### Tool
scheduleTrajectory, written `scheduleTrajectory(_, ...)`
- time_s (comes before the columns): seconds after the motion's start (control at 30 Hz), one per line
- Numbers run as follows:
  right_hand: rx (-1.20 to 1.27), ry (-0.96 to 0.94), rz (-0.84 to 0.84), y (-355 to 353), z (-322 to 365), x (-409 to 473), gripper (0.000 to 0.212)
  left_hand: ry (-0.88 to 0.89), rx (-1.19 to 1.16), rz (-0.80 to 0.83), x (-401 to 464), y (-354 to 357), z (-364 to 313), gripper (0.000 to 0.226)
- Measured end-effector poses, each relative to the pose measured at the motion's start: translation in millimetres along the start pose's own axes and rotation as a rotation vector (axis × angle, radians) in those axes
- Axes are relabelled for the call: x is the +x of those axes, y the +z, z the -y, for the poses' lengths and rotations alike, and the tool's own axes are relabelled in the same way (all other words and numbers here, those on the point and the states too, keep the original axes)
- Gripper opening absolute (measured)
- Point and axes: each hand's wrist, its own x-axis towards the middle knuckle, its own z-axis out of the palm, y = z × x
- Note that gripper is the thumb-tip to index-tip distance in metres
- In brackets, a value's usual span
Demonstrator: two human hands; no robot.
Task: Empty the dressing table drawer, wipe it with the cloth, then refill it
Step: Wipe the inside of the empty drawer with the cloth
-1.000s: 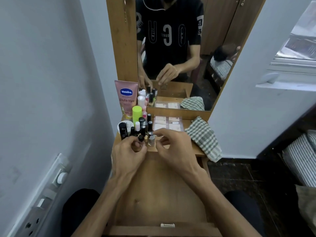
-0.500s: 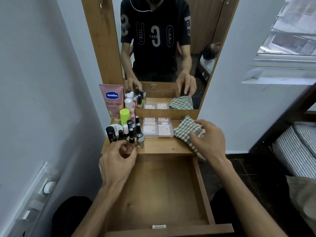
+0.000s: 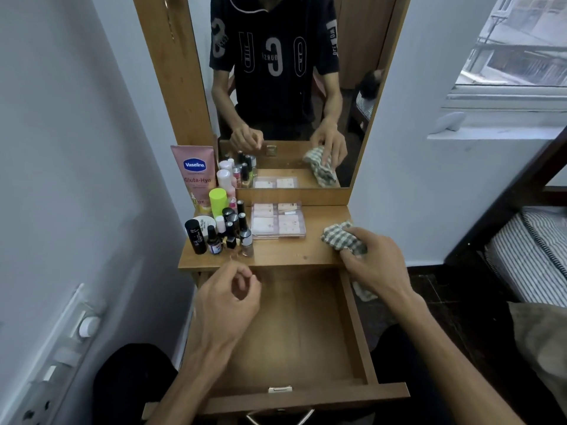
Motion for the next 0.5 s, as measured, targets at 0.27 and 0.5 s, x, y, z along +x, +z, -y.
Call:
scheduleTrajectory(0.27, -0.052, -0.048, 0.05, 9, 18, -82, 0.033, -0.271, 0.357, 0.081, -16, -26, 65, 0.031)
scheduleTrajectory(0.5, -0.618, -0.044, 0.399, 88, 37, -81, 0.072, -0.404, 0.348, 0.258, -5, -19, 77, 0.056)
